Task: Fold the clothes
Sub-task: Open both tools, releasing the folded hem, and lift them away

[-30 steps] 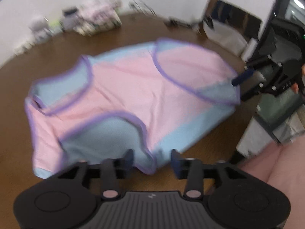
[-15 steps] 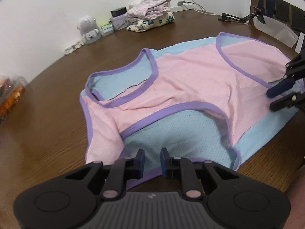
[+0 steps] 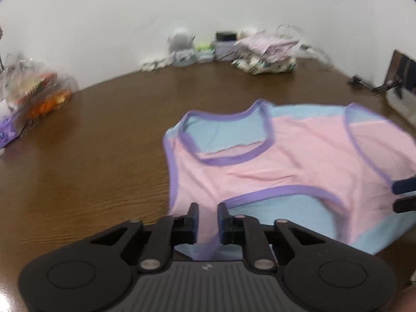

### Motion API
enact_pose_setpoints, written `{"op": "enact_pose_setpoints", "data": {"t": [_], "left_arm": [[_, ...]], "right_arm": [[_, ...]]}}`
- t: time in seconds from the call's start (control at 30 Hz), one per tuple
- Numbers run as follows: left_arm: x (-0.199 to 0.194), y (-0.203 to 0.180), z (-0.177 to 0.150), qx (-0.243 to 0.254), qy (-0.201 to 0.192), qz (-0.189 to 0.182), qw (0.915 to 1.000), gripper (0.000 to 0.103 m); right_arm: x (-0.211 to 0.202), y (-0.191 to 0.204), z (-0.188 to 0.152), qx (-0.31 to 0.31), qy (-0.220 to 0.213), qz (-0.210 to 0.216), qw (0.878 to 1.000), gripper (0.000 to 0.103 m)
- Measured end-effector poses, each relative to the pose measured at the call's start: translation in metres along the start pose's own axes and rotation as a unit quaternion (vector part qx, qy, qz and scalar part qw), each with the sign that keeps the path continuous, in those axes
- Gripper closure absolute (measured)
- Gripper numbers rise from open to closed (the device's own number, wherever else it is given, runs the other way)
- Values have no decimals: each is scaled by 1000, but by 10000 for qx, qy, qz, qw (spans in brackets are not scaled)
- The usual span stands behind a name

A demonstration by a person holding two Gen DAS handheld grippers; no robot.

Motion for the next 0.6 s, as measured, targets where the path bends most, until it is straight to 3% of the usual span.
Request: {"op": "enact_pose_setpoints", "data": {"t": [0.2,0.3,0.33,0.4,0.47,0.53,0.6], "left_arm": [[10,3,-17,268,219,226,9991,96],[4,7,-20,25,141,266,9995,91],[-2,6,-17,-112,30,262,9996,86],[-21,3,-10,-257,-286,324,9987,60],[-44,-2,-8,-382,-671,521,9956,19],[-67,-8,-8,-504,-1027,736,9907,7],[-83,-18,-14,-637,-1232,836,9868,7]], "right_arm": [[16,12,-4,-313,128,-162,9993,73],[17,13,-7,-441,192,-284,9984,70],[18,14,-7,-443,204,-260,9985,67],[13,14,-3,-351,145,-172,9991,63],[4,11,4,-243,10,-130,9996,52],[-8,5,11,-209,-196,-338,9990,32],[-17,-4,14,-140,-288,-570,9979,15]]}}
Point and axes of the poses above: each gripper's, at about its wrist camera, not at the fingertips, and x roughly the way its jaws point, y to its left, z to its top, the point moved 10 cm from there along x, roughly the way its jaws point, and after that the axes turned 6 degrees about -z, right-handed, at the moved point
